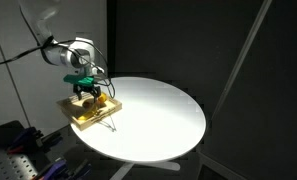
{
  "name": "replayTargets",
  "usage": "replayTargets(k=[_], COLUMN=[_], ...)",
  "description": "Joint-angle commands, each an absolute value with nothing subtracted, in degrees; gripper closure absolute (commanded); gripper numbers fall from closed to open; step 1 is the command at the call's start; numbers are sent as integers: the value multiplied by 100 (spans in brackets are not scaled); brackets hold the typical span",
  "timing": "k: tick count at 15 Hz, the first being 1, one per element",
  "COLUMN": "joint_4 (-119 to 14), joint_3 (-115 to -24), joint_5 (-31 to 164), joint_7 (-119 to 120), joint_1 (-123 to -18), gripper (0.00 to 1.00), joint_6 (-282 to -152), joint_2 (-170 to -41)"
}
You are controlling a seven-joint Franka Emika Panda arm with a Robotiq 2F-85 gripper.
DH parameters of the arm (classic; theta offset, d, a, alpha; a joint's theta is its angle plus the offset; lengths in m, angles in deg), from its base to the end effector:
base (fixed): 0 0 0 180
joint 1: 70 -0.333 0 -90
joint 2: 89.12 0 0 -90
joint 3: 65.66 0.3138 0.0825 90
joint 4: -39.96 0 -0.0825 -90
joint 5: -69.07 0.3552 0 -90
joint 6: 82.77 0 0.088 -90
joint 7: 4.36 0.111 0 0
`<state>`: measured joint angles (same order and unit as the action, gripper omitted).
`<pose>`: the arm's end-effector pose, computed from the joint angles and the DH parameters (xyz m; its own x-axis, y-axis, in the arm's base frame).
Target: Remove the banana from the crate and put it on the table
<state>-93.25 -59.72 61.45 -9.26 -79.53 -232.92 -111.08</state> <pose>0.4768 0.1368 0.1882 0.8895 0.4489 -0.0855 0.4513 -0.8923 0.0102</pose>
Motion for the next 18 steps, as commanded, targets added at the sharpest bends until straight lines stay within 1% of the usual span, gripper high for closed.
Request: replayTargets(k=[1, 18], joint_4=[-9151, -8352], joint_3=[-5944, -6091], joint_5=[6003, 5983], joint_7=[-947, -894], joint_1=[-8017, -8129], gripper=[0, 0], joint_6=[-23377, -23249], joint_2=[-11316, -12228])
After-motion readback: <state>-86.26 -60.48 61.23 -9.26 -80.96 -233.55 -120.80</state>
